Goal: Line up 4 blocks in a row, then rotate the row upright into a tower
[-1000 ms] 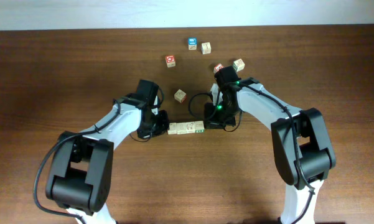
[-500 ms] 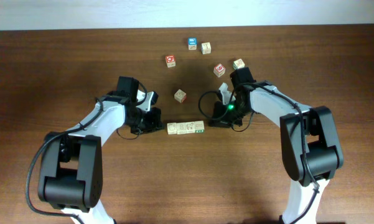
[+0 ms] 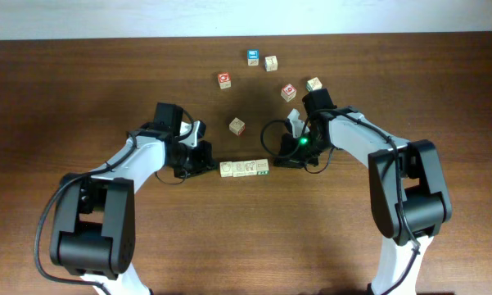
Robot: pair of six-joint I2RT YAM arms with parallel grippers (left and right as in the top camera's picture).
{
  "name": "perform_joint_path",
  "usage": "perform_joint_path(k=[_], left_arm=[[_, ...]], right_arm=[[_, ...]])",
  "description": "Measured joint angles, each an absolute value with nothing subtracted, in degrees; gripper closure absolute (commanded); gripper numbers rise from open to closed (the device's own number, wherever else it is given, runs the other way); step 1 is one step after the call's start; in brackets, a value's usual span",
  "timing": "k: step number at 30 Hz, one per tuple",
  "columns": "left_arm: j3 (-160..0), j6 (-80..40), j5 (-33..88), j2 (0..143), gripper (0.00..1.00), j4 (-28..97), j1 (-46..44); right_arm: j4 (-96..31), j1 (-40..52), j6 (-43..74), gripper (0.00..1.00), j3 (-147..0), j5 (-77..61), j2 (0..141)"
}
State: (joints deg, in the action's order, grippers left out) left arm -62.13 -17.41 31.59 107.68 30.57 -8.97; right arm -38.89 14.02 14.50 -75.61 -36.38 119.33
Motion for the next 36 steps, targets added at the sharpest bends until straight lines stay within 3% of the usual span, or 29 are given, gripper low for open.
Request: perform_joint_path(k=[36], left_arm=[[-62.13, -17.43, 32.18, 107.68, 1.0, 30.55, -9.96]], right_arm=[[-39.9, 12.93, 8.99, 0.96, -74.7, -43.22, 119.33]])
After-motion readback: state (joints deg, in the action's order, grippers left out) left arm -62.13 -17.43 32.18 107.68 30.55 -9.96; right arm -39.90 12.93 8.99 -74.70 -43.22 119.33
